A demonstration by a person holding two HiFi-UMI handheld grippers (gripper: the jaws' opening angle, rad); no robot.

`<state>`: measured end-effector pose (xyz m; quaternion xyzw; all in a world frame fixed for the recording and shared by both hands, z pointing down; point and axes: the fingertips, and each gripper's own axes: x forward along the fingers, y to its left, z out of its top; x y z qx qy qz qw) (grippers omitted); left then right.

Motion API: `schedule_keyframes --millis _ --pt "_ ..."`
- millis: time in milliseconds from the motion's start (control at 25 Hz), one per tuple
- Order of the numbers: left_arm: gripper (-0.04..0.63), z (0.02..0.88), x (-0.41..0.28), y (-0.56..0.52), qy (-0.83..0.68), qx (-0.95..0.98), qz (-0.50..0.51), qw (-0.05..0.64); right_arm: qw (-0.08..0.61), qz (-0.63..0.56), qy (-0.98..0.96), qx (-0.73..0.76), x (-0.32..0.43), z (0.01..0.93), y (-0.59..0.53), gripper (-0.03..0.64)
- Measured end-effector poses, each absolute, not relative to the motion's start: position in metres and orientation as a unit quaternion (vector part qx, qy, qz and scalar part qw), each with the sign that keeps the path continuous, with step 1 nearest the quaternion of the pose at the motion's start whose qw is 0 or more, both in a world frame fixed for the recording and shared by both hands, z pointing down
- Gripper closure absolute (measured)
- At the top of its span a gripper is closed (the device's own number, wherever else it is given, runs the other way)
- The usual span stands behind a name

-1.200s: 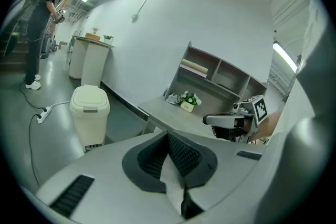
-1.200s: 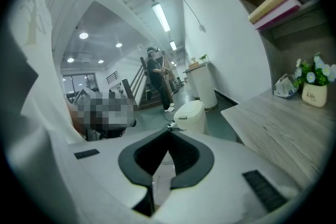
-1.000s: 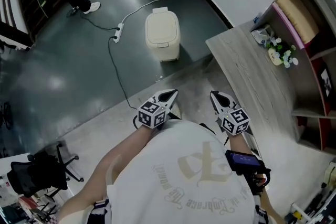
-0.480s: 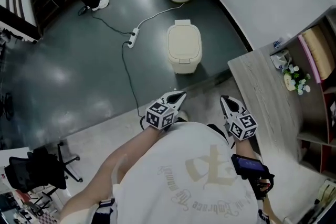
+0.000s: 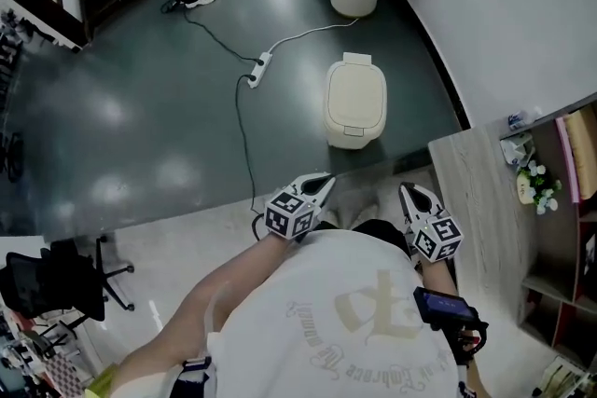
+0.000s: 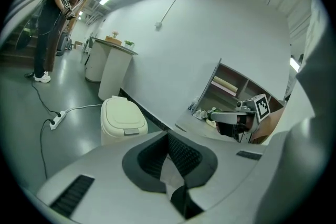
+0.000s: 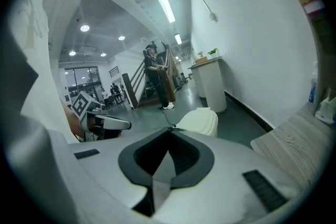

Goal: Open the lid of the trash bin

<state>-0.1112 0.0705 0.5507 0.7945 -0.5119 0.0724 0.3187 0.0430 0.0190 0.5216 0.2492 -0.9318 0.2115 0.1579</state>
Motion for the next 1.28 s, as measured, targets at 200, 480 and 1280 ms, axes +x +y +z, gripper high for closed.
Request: schedule_keyframes --millis 200,480,1280 --pt "0.583 0.556 -0.121 0.063 -0.524 0.783 0.075 0.327 0.166 0.218 -0.934 0.229 0.027 0.529 0.001 0.613" --pt "0.583 0.554 -0.138 0.036 -0.557 0.759 0.072 0.329 0.173 0.209 -0.946 0.178 -0.005 0.531 -0.038 0.613" --pt "0.583 0.565 -0.115 -0.057 -0.574 0.741 0.138 0.320 0.171 0.207 -0.959 0.095 -0.018 0.544 -0.140 0.614"
